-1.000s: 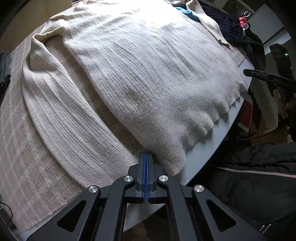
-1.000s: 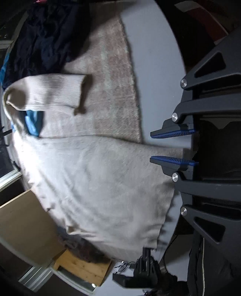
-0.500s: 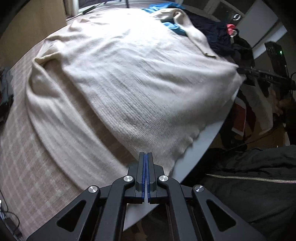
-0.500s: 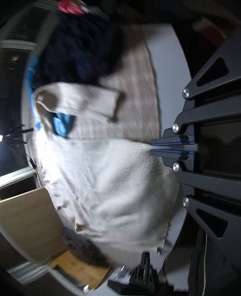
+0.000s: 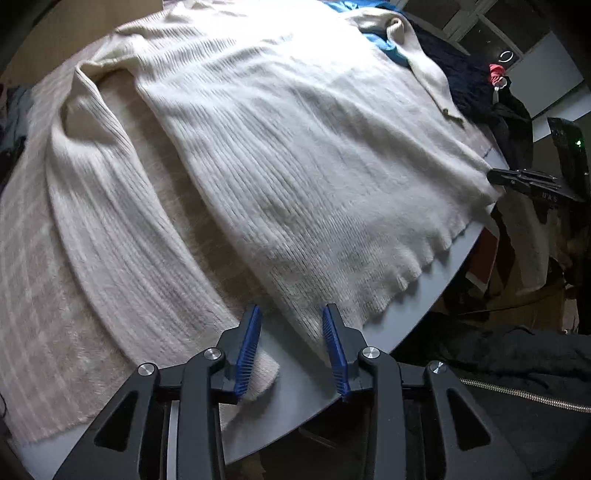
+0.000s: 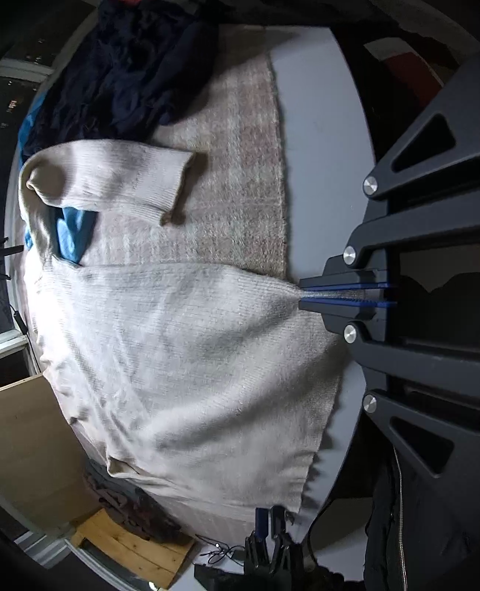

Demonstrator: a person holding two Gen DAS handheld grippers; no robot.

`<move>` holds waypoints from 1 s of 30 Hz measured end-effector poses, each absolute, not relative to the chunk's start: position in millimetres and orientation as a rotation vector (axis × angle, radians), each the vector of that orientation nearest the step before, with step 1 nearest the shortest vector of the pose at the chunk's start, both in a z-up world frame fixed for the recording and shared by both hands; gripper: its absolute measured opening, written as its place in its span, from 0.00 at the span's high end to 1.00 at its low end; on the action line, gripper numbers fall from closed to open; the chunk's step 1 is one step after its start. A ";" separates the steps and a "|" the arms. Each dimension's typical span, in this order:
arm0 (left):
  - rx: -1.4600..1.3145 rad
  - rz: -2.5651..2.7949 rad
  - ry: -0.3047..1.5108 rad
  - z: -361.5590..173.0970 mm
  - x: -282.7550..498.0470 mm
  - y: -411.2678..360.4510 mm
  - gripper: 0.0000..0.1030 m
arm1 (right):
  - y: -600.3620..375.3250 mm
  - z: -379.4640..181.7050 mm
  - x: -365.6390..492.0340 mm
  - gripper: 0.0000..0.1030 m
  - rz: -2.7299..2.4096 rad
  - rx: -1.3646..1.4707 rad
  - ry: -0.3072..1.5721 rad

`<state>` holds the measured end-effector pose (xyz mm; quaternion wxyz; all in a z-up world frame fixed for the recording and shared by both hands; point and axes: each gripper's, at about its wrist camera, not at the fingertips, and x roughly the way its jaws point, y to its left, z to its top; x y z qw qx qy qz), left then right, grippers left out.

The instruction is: Fold clothes

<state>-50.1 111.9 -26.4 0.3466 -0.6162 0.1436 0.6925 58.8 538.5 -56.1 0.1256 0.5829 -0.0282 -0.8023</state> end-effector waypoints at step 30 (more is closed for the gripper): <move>-1.544 1.962 0.321 32.0 -96.4 63.6 0.83 | 580.5 9.8 -19.7 0.57 -2.369 1.525 -0.136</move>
